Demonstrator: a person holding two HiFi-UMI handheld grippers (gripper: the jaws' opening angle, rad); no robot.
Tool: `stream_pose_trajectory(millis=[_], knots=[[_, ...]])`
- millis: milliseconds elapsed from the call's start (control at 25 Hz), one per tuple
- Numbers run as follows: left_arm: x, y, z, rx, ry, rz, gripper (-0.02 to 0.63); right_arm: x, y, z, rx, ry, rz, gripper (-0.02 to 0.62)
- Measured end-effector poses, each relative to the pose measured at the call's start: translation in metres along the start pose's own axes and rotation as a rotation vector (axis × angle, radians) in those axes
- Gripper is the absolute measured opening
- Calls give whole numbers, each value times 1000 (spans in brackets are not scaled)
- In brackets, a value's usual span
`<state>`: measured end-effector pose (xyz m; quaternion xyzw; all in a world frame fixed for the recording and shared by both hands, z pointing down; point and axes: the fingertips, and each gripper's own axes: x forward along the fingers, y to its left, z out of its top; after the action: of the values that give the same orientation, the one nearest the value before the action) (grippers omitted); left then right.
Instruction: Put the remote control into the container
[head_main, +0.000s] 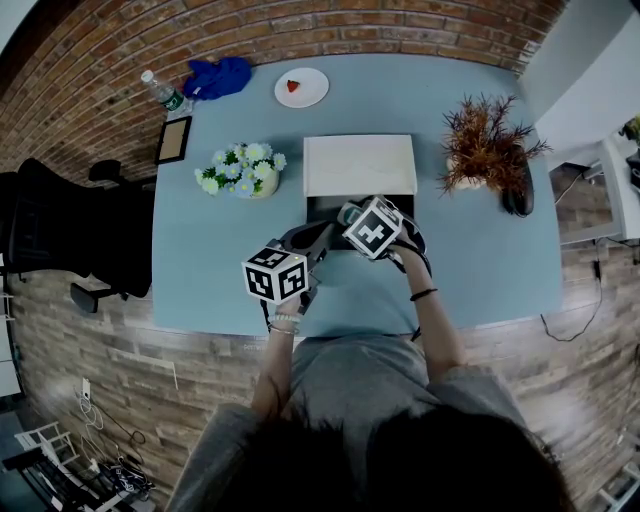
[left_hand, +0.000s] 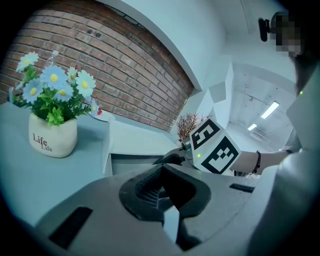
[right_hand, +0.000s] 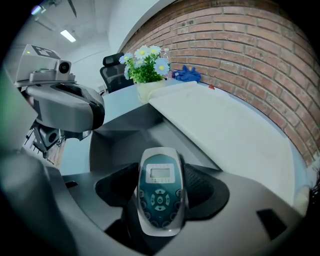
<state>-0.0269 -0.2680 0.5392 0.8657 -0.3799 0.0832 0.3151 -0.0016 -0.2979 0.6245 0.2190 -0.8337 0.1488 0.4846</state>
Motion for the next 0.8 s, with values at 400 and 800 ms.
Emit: stream_pose_trajectory(millis=[400, 800], knots=[[-1, -1, -1, 2, 2, -12, 3, 5, 5, -1, -38, 10, 0, 287], [-2, -6, 2, 24, -3, -31, 3, -6, -1, -1, 25, -62, -18, 304]])
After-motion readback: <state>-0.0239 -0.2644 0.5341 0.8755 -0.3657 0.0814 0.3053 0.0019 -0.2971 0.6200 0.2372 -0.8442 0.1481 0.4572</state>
